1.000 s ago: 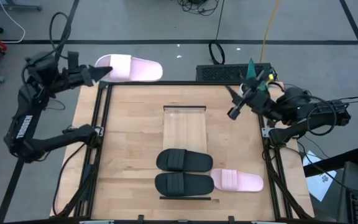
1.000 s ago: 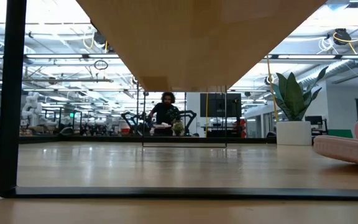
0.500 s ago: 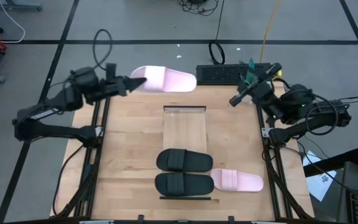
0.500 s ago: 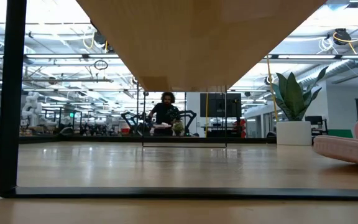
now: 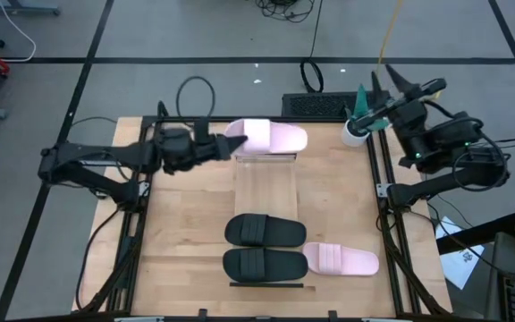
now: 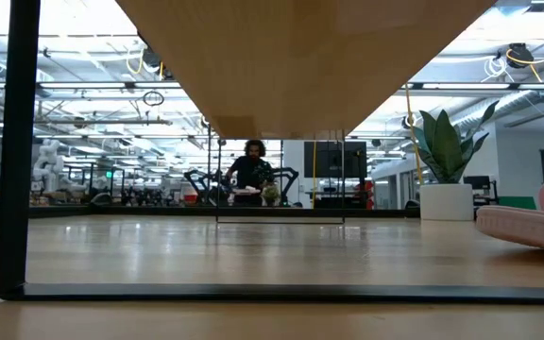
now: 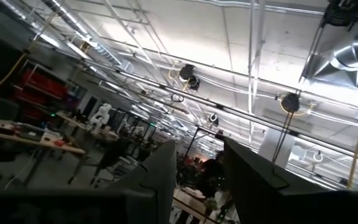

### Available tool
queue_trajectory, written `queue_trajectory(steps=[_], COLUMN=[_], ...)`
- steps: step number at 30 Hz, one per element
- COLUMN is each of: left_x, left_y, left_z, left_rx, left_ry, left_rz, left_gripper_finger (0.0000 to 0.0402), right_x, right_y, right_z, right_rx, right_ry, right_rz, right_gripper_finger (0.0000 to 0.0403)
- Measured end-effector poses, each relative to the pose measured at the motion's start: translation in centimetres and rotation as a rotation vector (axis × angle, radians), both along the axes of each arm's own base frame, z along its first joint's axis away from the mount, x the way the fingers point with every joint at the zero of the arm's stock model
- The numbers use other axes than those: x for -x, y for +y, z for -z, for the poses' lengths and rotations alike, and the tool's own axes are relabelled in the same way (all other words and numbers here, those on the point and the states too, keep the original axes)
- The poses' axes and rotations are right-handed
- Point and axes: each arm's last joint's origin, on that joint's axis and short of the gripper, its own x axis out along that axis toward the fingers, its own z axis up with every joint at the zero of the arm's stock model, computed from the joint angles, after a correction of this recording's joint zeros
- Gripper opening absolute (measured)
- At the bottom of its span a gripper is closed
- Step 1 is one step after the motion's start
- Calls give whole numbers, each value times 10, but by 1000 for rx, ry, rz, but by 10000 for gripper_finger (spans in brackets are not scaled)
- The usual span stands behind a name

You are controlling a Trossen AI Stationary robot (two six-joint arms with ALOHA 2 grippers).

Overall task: Pick and place slides into the shelf
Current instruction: Put the top pink slides on the shelf

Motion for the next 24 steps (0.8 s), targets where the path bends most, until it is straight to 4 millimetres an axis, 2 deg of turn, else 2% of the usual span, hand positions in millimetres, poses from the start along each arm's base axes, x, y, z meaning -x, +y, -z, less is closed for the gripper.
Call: queue_trajectory(steps=[11,24], left_x=[-24,-38], left_y=[-32,-40], left_z=[25,48], left_rx=[100,146], left_ry=[33,119], left_rz=[-47,-35], left_gripper_finger=[0,0], right_x=[9,6], right_y=[-1,-1], right_z=[-2,1], right_rx=[-1,1], right_ry=[-2,45], right_rz=[3,6], right_gripper_finger=[125,125])
